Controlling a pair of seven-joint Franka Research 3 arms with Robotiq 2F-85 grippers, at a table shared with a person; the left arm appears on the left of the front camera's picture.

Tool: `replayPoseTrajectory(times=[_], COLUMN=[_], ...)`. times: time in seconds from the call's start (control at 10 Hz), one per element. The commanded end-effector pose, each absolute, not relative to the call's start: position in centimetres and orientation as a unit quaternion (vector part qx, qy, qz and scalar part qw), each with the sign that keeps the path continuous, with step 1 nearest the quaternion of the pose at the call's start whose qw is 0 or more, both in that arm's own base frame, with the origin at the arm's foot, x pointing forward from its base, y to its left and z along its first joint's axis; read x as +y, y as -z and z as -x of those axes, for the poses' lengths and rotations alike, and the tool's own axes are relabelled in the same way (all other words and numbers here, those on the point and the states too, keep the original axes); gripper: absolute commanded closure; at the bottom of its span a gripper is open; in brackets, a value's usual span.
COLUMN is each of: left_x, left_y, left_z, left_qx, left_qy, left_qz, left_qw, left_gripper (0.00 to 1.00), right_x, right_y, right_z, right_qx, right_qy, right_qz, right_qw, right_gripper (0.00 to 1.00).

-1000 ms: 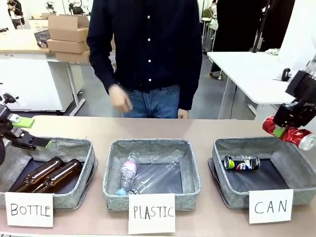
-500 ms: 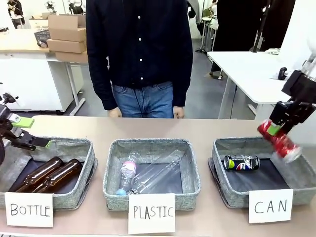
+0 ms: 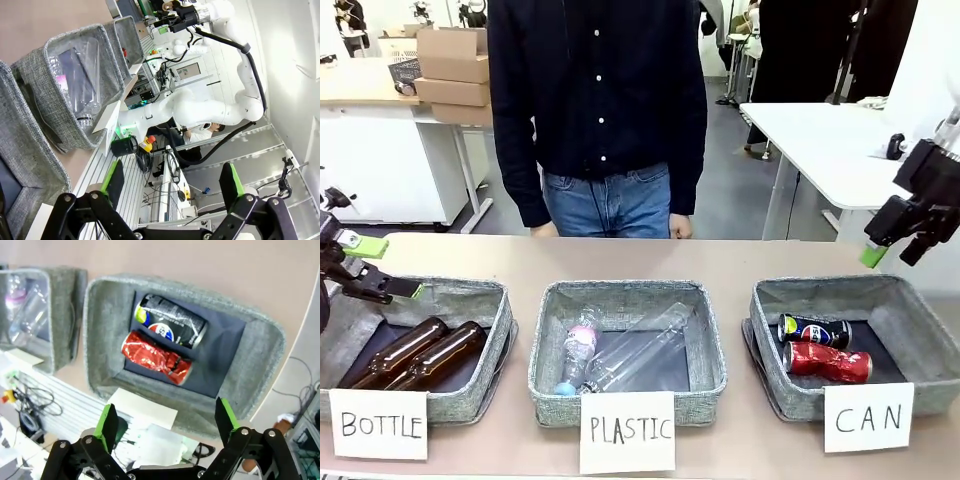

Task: Sort the can waste into the basket.
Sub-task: Pick up the can waste from the table and place it in the right Fabric basket.

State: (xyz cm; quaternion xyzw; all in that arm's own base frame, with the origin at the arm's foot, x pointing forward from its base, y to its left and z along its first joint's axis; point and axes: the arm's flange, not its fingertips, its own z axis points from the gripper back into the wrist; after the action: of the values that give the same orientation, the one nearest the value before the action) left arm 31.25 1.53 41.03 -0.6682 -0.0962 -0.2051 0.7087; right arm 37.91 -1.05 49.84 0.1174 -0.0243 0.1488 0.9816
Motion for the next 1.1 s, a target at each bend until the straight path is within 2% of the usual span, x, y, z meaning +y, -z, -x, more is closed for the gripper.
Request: replayPoseTrajectory(times=[0.0,0.2,0.3,0.4,0.5,0.6,0.7,1.0], left_x=[1.7,1.7,1.7,1.7,1.7,1.7,1.7,1.7], left_y=[-41.3,-41.3,-41.3,-41.3,-41.3,-41.3,-41.3,-41.3], left_z=[-31.0,-31.0,-31.0,-31.0,-31.0,-31.0,-31.0,-31.0], left_qx=[-0.094,-0.094,-0.094,-0.094,-0.094,-0.094,-0.094,-0.094], left_qy=[0.206,0.206,0.206,0.206,0.206,0.206,0.206,0.206], left_qz=[0.668,0.668,0.668,0.668,0.668,0.668,0.668,0.668], left_qw=[0.709,0.709,0.709,0.709,0.709,0.709,0.709,0.709], left_gripper=[0.00,0.00,0.00,0.00,0.00,0.00,0.00,0.00], right_x=[-1.1,-0.9,-0.6,0.2,0.3,0.0,0.4,0.4], right_y=[-50.2,-50.7,-52.0,-54.4,-55.8,-56.2,-54.4,-54.4], right_z=[-38.1,-38.1,-37.7,-37.5,-37.2,-37.4,-37.2,-37.2], right_qx=[-0.034,-0.039,-0.060,-0.082,-0.052,-0.013,-0.057,-0.057], right_qy=[-0.161,-0.163,-0.205,-0.094,-0.050,-0.061,-0.137,-0.137], right_qz=[-0.148,-0.191,-0.300,-0.485,-0.580,-0.622,-0.362,-0.362], right_qw=[0.975,0.967,0.930,0.866,0.812,0.780,0.920,0.920], right_gripper=[0.00,0.00,0.00,0.00,0.00,0.00,0.00,0.00])
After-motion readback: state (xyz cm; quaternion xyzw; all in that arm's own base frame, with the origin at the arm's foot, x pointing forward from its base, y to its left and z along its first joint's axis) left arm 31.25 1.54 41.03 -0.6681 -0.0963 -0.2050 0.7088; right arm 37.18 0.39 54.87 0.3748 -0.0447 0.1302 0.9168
